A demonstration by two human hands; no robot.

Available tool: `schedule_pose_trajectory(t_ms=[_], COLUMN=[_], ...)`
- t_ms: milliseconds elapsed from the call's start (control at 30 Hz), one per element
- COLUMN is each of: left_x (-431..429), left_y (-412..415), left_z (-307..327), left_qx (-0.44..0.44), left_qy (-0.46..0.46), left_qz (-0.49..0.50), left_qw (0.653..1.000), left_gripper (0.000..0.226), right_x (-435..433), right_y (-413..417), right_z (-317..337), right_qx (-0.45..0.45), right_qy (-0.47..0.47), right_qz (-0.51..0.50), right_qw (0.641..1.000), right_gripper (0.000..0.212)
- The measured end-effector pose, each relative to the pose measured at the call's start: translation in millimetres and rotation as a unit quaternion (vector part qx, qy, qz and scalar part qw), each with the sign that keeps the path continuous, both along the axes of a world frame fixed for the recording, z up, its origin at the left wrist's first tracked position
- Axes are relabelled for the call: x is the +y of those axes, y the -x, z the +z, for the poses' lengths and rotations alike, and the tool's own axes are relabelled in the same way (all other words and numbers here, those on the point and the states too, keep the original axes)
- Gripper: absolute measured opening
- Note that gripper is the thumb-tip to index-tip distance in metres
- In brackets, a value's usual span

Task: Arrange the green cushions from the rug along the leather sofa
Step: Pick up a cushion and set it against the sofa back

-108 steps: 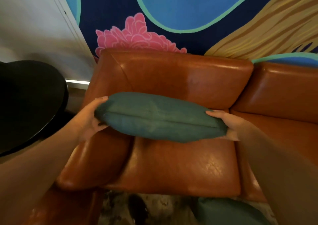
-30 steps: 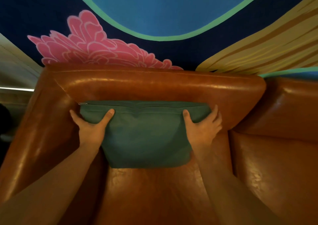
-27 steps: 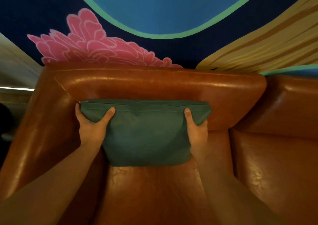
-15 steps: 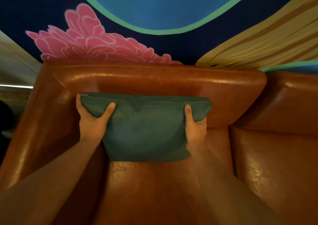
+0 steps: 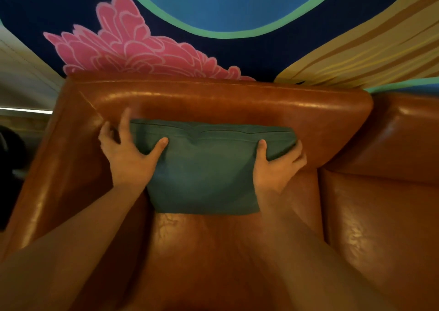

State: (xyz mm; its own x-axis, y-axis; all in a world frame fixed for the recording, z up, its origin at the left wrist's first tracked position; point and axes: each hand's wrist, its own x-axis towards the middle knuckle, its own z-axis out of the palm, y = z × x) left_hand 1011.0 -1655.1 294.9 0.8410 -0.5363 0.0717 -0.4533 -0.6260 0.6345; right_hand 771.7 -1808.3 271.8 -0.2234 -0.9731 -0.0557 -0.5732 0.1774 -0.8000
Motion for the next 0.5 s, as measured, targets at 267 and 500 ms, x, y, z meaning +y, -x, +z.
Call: schedule_pose_trajectory(t_ms=[267,500], left_x=[-3.6,2.0], left_y=[33.4,50.7], left_z=[-11.9,10.9], left_qx=[-0.168,-0.104], left_qy=[-0.113,-0.208], left_qz=[-0.199,-0.199], left_qw=[0.959,0.952], left_gripper=[0.05,0.063], right_x=[32.1,29.6], right_y=[21.0,41.3], right_z=[-19.8,7.1], right_qx=[0.17,0.196], right_qy=[0.132,0.003], right_qz=[0.208,0.3], right_qw=[0.954,0.933], right_gripper=[0.039,0.055])
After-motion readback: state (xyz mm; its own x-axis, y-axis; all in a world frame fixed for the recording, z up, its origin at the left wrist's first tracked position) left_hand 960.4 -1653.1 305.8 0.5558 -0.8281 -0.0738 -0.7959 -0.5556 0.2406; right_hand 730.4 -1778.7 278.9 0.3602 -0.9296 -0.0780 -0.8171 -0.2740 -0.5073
